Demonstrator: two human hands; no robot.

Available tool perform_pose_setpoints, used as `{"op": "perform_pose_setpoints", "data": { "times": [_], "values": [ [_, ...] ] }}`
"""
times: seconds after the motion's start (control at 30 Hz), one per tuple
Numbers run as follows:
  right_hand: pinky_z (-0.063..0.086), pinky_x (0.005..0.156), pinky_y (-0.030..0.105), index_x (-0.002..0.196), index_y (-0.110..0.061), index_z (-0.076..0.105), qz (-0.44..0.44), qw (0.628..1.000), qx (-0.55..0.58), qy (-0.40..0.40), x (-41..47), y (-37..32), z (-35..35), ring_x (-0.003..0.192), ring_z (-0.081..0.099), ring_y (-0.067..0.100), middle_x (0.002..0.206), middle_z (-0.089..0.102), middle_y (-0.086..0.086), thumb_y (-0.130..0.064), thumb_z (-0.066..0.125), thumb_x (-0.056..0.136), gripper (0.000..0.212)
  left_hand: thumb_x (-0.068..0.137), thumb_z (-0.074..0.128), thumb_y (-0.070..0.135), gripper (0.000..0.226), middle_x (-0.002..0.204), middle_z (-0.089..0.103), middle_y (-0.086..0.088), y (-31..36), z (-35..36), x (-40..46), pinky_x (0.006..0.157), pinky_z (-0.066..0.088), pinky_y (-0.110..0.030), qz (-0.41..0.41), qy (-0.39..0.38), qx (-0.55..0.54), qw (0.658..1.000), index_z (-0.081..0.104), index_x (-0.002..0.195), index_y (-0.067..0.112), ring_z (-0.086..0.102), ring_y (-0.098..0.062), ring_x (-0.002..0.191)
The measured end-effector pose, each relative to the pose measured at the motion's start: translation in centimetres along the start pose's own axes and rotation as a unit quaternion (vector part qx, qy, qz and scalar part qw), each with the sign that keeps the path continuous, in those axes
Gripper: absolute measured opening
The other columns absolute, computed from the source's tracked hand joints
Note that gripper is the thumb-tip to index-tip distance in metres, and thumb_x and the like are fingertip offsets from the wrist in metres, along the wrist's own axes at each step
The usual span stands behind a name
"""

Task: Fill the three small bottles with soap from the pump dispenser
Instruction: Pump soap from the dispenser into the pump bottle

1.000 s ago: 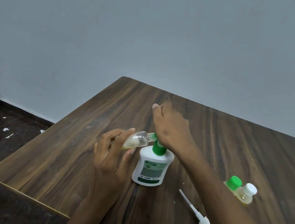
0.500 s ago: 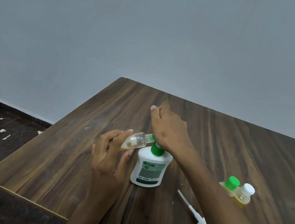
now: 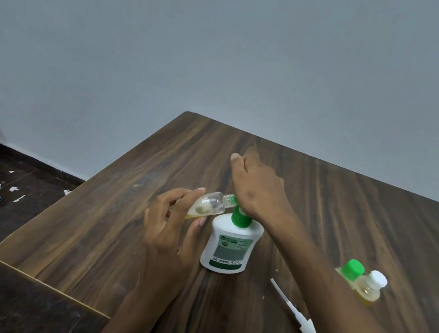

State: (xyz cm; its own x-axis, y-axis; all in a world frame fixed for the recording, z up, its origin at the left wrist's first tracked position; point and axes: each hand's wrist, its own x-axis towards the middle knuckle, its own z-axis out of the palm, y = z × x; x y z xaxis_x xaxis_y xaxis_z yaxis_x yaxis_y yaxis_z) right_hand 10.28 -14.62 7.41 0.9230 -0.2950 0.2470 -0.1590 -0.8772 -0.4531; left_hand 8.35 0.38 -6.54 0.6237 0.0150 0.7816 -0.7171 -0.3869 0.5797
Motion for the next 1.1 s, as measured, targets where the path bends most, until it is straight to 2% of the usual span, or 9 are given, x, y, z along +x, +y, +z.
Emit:
{"op": "perform_pose_setpoints", "data": {
  "times": [0.13,0.37,0.53,0.63,0.77,0.93,1.1],
  "values": [
    [0.036,0.102,0.051,0.114,-0.018,0.052,-0.009,1.000,0.003,0.014,0.08,-0.08,-0.34,0.089,0.062,0.022,0.094,0.066,0.000,-0.048,0.020,0.109,0.044,0.100,0.069,0.015,0.044,0.134,0.060,-0.005,0.00,0.15,0.03,0.089,0.056,-0.056,0.004,0.000,0.001,1.000,0.062,0.143,0.021,0.057,-0.016,0.119],
    [0.038,0.102,0.051,0.112,-0.018,0.051,-0.011,1.000,0.000,0.012,-0.01,-0.15,-0.45,0.084,0.061,0.020,0.089,0.065,-0.002,-0.048,0.020,0.109,0.043,0.101,0.068,0.016,0.041,0.133,0.061,-0.005,0.07,0.08,0.01,0.090,0.055,-0.056,0.005,0.001,0.003,1.000,0.065,0.142,0.016,0.059,-0.017,0.117],
    [0.038,0.105,0.053,0.113,-0.018,0.052,0.002,1.000,0.006,-0.005,-0.25,-0.06,-0.20,0.078,0.057,0.013,0.089,0.064,-0.002,-0.048,0.020,0.109,0.044,0.099,0.069,0.014,0.045,0.132,0.062,-0.003,0.19,0.01,0.03,0.093,0.053,-0.055,0.004,0.004,0.006,1.000,0.061,0.143,0.024,0.059,-0.015,0.117],
    [0.038,0.103,0.052,0.111,-0.019,0.051,-0.014,1.000,-0.003,0.014,-0.01,-0.12,-0.49,0.080,0.059,0.016,0.098,0.066,0.002,-0.048,0.020,0.109,0.043,0.099,0.069,0.016,0.045,0.131,0.063,-0.004,0.21,0.08,0.03,0.094,0.052,-0.052,0.010,0.003,0.010,1.000,0.060,0.143,0.024,0.058,-0.012,0.117],
    [0.038,0.104,0.051,0.109,-0.019,0.051,0.003,1.000,0.007,-0.004,-0.34,0.08,-0.14,0.074,0.055,0.009,0.084,0.062,-0.004,-0.047,0.020,0.109,0.041,0.101,0.066,0.020,0.043,0.132,0.062,-0.001,0.15,0.06,0.05,0.095,0.051,-0.050,0.008,0.003,0.014,1.000,0.060,0.143,0.024,0.056,-0.010,0.119],
    [0.040,0.100,0.049,0.110,-0.019,0.051,-0.014,1.000,-0.010,0.016,-0.07,-0.09,-0.53,0.078,0.058,0.014,0.089,0.063,-0.002,-0.047,0.020,0.109,0.041,0.101,0.065,0.022,0.041,0.131,0.064,-0.003,0.22,0.14,0.12,0.098,0.044,-0.036,0.008,-0.007,0.024,1.000,0.063,0.142,0.020,0.059,-0.015,0.117],
    [0.037,0.103,0.051,0.111,-0.019,0.051,-0.009,1.000,-0.008,-0.001,-0.30,-0.07,-0.37,0.082,0.060,0.017,0.088,0.063,-0.002,-0.048,0.020,0.109,0.043,0.103,0.062,0.025,0.039,0.131,0.066,0.002,0.31,-0.16,0.59,0.101,0.041,-0.039,0.012,-0.024,0.030,0.999,0.059,0.142,0.026,0.061,-0.013,0.117]
  ]
}}
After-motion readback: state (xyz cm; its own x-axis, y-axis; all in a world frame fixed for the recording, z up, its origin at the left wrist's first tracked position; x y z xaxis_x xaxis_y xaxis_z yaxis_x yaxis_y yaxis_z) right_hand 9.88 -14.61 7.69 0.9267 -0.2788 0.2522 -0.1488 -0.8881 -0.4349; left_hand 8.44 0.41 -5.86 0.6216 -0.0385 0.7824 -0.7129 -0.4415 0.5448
